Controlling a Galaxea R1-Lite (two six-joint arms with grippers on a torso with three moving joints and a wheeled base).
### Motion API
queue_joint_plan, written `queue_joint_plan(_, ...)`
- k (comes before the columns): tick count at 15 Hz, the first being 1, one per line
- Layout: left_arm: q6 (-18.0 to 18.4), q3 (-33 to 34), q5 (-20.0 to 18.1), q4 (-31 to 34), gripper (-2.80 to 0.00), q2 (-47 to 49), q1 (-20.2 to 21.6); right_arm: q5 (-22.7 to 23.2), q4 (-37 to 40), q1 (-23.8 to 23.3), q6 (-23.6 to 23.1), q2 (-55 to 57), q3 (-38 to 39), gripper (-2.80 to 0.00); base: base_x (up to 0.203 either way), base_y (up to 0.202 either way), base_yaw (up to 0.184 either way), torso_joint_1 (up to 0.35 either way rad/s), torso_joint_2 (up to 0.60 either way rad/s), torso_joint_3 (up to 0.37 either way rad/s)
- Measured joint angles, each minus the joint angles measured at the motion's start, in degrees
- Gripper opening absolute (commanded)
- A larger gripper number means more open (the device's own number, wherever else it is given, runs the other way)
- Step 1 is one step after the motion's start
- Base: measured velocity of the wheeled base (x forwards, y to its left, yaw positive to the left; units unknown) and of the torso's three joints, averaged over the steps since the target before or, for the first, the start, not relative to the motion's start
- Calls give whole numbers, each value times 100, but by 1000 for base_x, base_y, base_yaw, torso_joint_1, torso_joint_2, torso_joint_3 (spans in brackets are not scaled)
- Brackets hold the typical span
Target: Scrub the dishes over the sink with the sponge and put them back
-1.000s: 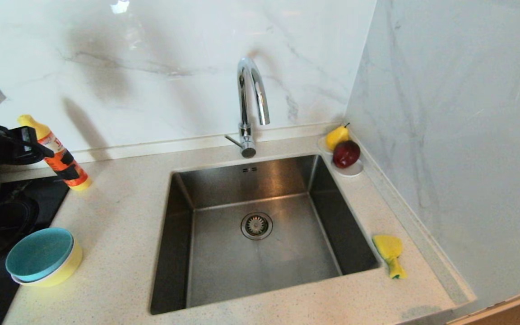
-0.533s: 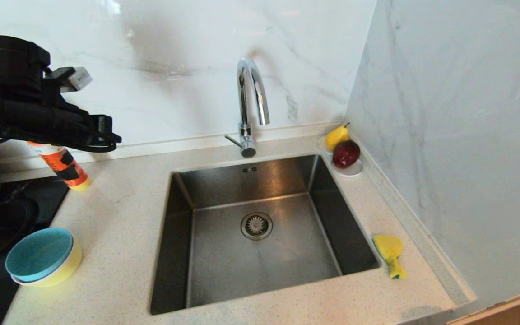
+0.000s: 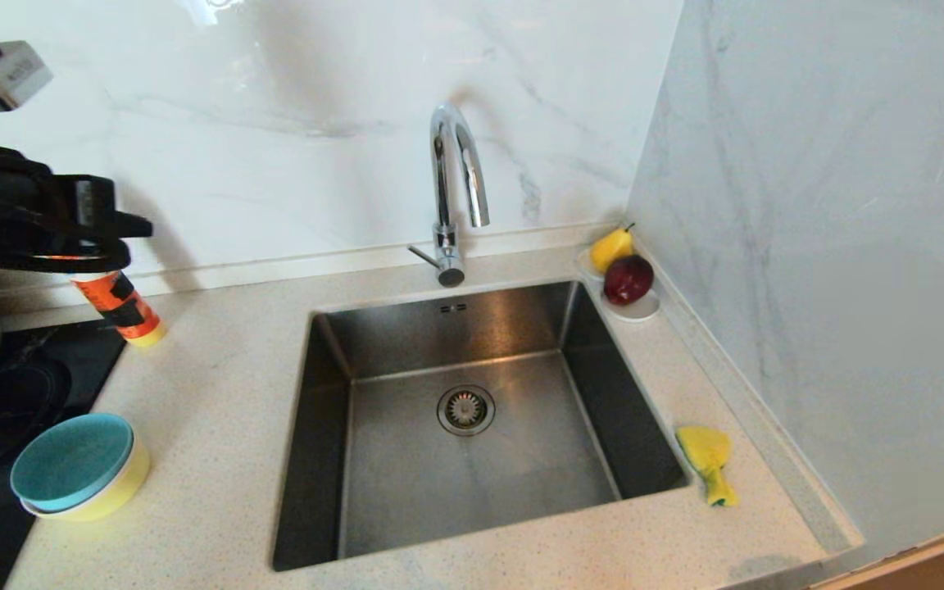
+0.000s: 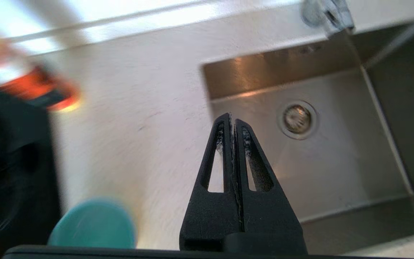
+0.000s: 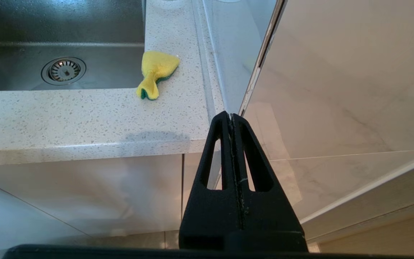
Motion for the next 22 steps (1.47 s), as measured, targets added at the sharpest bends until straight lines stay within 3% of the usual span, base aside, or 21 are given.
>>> queue_joint_plan(4,-161,1207,131,-3,-280,-1754,0,-1,2,0,0,0,0,-280,0,0,0,0,0,0)
queue_joint_plan(11,-218,3803,-185,72,-280,-5137,-1,-1,2,0,0,0,0,-280,0,0,0,0,0,0)
queue_joint_plan(17,36,5664,-75,380,-280,-7420,49,-3,0,0,2,0,0,-280,0,0,0,0,0,0)
queue_joint_plan(20,33,6778,246,-216,-280,-7894,62,-3,0,0,0,0,0,-280,0,0,0,0,0,0)
queue_joint_plan(22,-24,7557,243,-1132,-280,-8009,66,-3,2,0,-1,0,0,-280,0,0,0,0,0,0)
